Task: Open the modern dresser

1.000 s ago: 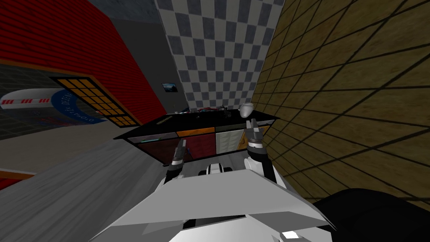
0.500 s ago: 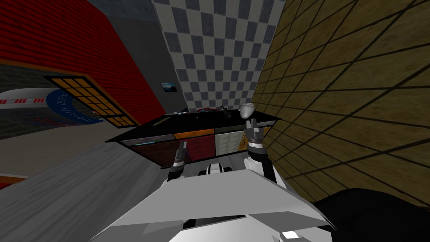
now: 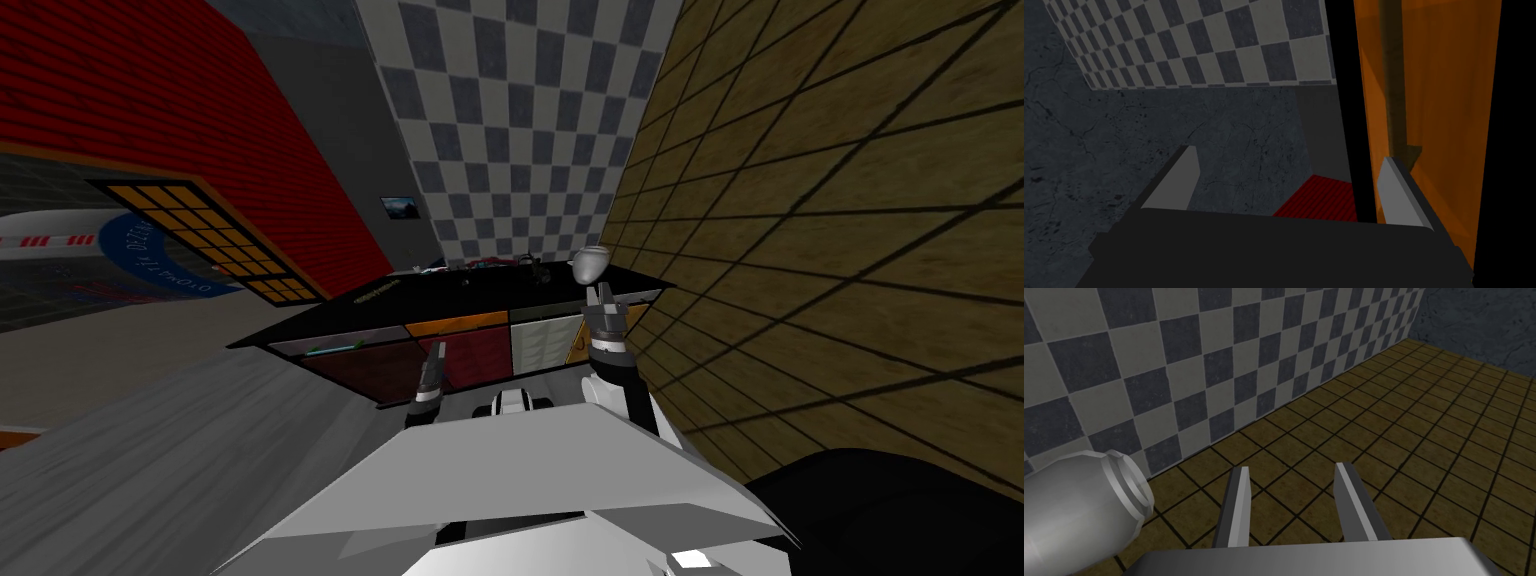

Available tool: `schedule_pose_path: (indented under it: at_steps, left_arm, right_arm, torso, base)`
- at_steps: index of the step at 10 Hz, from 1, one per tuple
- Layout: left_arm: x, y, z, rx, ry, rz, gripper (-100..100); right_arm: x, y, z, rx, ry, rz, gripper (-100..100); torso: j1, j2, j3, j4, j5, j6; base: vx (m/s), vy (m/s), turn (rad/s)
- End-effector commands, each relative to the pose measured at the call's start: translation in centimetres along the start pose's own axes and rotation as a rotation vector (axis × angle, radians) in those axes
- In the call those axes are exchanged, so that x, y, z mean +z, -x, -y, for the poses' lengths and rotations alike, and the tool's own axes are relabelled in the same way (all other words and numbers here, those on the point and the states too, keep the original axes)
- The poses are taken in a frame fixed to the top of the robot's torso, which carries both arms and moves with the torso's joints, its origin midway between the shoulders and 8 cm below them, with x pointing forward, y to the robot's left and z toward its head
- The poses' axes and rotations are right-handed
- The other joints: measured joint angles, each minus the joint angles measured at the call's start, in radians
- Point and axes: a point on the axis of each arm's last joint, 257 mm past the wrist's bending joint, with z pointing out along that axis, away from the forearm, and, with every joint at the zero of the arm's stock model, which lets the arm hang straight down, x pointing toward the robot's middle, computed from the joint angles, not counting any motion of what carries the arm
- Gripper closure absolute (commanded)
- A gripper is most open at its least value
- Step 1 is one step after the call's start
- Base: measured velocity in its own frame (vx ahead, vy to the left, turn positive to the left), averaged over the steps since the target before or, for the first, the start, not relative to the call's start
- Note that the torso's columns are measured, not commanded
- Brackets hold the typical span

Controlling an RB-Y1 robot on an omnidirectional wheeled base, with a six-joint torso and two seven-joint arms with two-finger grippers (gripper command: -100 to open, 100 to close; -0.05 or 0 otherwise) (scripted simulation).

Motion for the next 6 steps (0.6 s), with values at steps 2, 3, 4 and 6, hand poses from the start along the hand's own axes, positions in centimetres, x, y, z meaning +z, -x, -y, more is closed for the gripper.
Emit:
schedule_pose_path:
  at_steps: [2,3,4,6]
  left_arm:
    - [-1.3,-0.4,-1.3,-0.014,0.011,0.020,-100]
    - [-1.8,-0.6,-1.8,-0.018,0.018,0.026,-100]
    - [-2.2,-0.7,-2.2,-0.022,0.022,0.032,-100]
    - [-2.9,-1.1,-2.7,-0.030,0.028,0.045,-100]
  right_arm:
    - [0.0,0.0,0.0,0.000,0.000,0.000,0]
    - [0.0,0.0,0.0,0.000,0.000,0.000,0]
    - [0.0,0.0,0.0,0.000,0.000,0.000,0]
    - [0.0,0.0,0.0,0.000,0.000,0.000,0]
  torso:
    - [-0.001,0.000,0.000,0.000,0.000,0.000]
    - [-0.001,-0.001,0.000,0.000,0.000,0.000]
    - [-0.001,-0.001,-0.001,0.000,0.000,0.000]
    - [-0.001,-0.001,0.000,0.000,0.000,0.000]
  base:
    - [0.062,-0.022,-0.009]
    - [0.071,-0.020,-0.009]
    - [0.073,-0.030,-0.006]
    - [0.060,-0.027,-0.005]
